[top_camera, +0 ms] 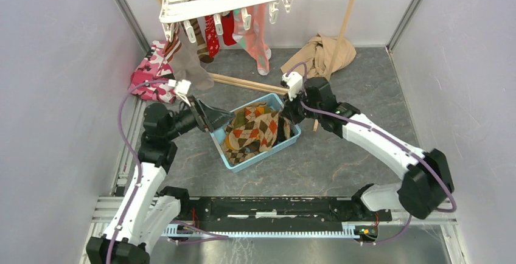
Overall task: Clip the socks to the hanger
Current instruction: Pick up the sock from the bin.
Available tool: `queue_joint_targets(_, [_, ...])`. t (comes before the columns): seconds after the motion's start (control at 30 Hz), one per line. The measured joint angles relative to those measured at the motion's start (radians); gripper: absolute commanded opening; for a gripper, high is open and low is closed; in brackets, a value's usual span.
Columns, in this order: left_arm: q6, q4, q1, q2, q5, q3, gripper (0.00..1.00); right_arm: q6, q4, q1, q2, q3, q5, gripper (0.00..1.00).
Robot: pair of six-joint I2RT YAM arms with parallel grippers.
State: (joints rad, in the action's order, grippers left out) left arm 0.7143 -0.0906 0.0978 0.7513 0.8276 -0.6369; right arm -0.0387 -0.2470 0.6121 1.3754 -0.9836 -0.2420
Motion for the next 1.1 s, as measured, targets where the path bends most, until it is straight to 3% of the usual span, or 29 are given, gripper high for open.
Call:
queue_joint_targets(0.23, [0.002,-0.05,0.25,0.039,-0.097,0.072,0.84,0.01,0.022,0.0,-0.17,-0.159,-0.058,0.0])
queue_joint_targets(0.33, [0.007,-0.126,0.306,0.064,-0.145,0.098,0.85,0.01,0.068,0.0,-0.217,-0.196,-0.091,0.0])
queue_joint_targets(0.57, [0.04,-0.417,0.325,0.121,-0.18,0.187,0.87,0.006,0.097,0.0,-0.227,-0.221,-0.135,0.0])
queue_joint_targets(0.87, [0.031,-0.539,0.332,0.084,-0.202,0.201,0.91,0.013,0.111,0.0,-0.216,-0.222,-0.213,0.03])
queue_joint_targets(1.1, [0.314,-0.642,0.332,0.174,-0.221,0.191,0.9,0.129,0.117,0.0,-0.221,-0.212,-0.303,0.03])
